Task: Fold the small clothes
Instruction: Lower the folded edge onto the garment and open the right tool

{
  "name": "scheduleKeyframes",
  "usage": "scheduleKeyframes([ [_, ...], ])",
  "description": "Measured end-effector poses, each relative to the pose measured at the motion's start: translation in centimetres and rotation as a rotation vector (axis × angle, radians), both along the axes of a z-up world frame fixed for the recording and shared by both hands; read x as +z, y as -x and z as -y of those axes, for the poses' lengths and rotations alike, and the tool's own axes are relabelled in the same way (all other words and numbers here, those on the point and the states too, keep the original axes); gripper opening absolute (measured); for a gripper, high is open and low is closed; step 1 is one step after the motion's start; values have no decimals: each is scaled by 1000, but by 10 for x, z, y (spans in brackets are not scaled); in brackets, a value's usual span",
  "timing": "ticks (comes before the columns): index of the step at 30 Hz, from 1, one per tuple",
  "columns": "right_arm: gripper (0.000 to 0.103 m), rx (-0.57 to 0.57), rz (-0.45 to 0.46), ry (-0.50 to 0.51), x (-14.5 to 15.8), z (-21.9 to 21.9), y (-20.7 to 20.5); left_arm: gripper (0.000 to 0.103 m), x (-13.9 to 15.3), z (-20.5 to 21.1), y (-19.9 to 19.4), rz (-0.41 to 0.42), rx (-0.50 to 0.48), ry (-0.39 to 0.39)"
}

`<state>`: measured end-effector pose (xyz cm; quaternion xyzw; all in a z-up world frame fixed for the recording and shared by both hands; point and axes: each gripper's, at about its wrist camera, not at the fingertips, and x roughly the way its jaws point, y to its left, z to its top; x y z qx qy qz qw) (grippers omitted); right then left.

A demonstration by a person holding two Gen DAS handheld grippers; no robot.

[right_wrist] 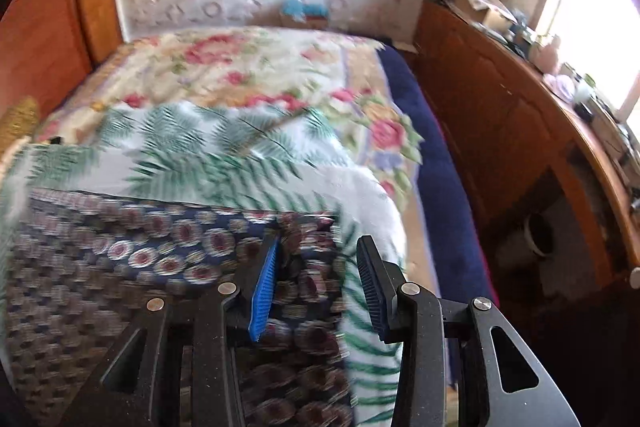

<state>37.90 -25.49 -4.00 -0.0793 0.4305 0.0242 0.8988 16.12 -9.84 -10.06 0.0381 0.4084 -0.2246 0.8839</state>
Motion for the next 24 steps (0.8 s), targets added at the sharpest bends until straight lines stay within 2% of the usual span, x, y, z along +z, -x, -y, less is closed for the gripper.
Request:
scheduleKeyframes([
  [4, 41, 13, 2, -30, 0, 8, -1, 88, -3, 1, -2, -8, 0, -11],
  [9, 41, 42, 48, -56, 20, 14, 25, 88, -7, 5, -4, -22, -3, -27],
  [14, 41, 110, 115, -81, 33, 15, 80, 88, -14, 7, -5, -45, -14, -38],
  [19, 41, 128, 154, -113, 26, 21, 130, 88, -14, 13, -6, -30, -24, -81],
  [21, 49, 135, 146, -117, 20, 24, 149, 88, -15, 16, -5, -27, -27, -99],
  [24, 51, 138, 127, -102, 8, 30, 174, 89, -16, 19, -5, -21, -34, -123],
])
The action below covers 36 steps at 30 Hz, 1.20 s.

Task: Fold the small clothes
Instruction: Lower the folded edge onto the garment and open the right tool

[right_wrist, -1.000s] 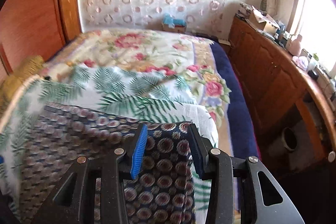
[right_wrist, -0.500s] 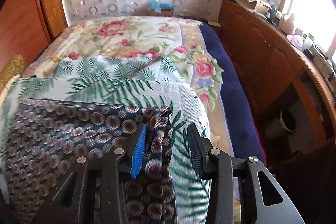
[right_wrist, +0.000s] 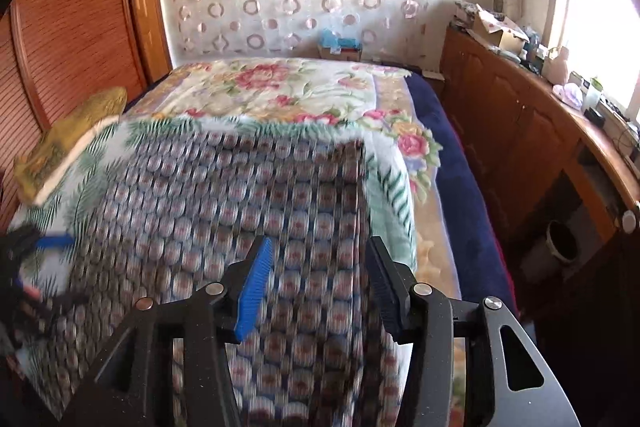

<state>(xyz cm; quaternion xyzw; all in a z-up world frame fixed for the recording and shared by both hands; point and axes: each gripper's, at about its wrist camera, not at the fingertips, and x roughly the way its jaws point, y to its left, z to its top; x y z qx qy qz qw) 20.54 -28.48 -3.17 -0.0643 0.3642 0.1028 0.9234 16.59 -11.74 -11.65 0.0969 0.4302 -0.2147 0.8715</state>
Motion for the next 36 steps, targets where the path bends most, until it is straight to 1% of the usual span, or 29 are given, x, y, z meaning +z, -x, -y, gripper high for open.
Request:
scheduleKeyframes([
  [6, 51, -1, -36, 41, -18, 14, 51, 90, 0, 1, -1, -2, -2, -1],
  [12, 51, -33, -56, 12, -31, 23, 88, 90, 1, 1, 1, -12, -28, -2],
  [16, 51, -48, -61, 6, -32, 22, 108, 86, 11, -6, 8, -3, -33, 34],
  [17, 51, -53, -64, -1, -32, 22, 113, 85, 15, -10, 12, -5, -35, 57],
  [20, 51, -58, -73, -23, -35, 24, 122, 78, 21, -19, 23, -29, -46, 111],
  [22, 51, -57, -84, -19, -37, 24, 131, 64, 22, -23, 31, -41, -46, 124],
  [27, 51, -47, -85, -20, -33, 21, 141, 61, 23, -27, 49, -59, -58, 157],
  [36, 51, -83, -83, -36, -33, 21, 138, 61, 18, -14, 66, -75, -90, 165],
])
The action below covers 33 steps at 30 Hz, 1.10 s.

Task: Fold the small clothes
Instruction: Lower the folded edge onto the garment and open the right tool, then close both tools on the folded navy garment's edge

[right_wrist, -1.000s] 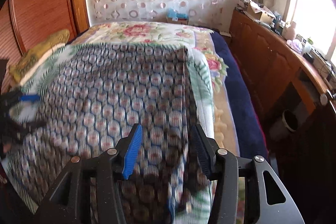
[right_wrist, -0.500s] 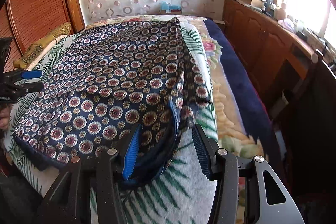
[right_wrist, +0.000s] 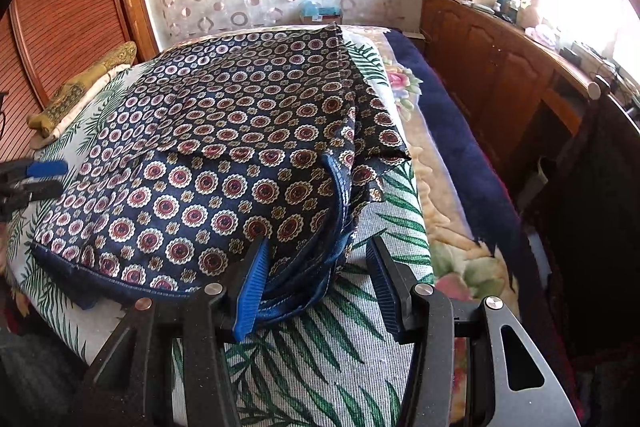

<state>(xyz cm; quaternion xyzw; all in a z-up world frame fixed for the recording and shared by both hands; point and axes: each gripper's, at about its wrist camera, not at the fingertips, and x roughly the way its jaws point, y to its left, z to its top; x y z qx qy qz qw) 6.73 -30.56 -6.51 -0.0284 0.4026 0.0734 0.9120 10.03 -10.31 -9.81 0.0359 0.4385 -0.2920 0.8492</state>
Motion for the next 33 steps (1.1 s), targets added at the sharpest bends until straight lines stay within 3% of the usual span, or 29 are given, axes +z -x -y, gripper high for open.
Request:
scheduleKeyframes([
  [27, 51, 30, 11, -3, -5, -8, -1, 61, -10, 12, 8, -16, -20, -19],
  [33, 46, 35, 14, -4, -6, -10, 0, 61, -10, 12, 9, -17, -21, -17],
])
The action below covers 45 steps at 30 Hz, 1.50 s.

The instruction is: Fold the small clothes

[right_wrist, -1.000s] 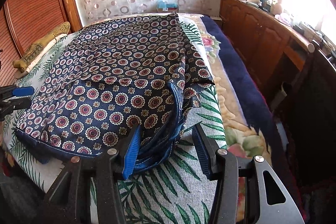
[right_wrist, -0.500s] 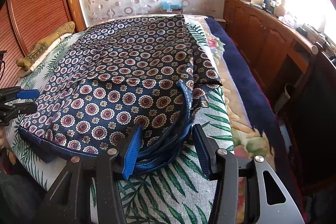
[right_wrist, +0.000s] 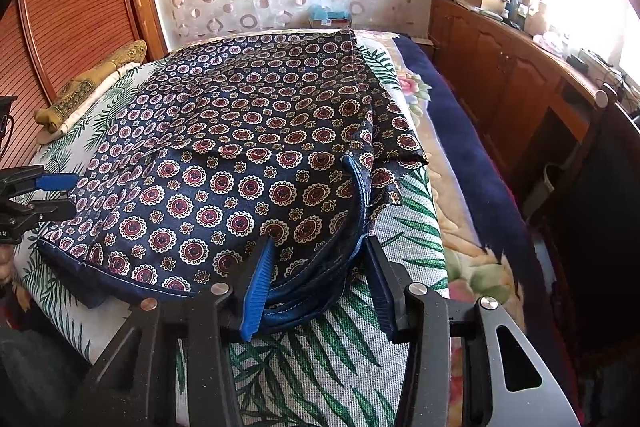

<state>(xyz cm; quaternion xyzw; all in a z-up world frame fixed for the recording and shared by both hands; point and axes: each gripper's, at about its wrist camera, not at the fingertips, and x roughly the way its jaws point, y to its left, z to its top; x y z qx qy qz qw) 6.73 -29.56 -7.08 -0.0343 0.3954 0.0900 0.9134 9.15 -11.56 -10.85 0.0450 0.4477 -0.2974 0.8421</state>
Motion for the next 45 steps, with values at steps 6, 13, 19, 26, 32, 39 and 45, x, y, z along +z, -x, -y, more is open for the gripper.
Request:
scheduleKeyframes([
  [6, 39, 5, -1, -2, 0, -2, 2, 60, 0, 1, 3, 0, -6, 5],
  [13, 35, 13, -13, -13, 0, -3, 6, 50, 0, -1, 6, -10, -7, 17],
  [19, 35, -12, -16, -1, 0, -2, 8, 49, -1, -4, 8, -14, -4, 20],
  [26, 37, -10, -12, 17, 0, -8, 6, 42, -1, -4, 12, -17, -14, 25],
  [32, 18, 42, -11, 0, -1, -12, 10, 22, -3, 0, 14, -32, -38, 45],
  [39, 4, 59, 34, -96, 9, -6, 12, 3, 17, -7, 15, 20, -25, 120],
  [45, 4, 61, 133, -158, 41, 0, 10, 2, 48, -17, 7, 103, 26, 184],
])
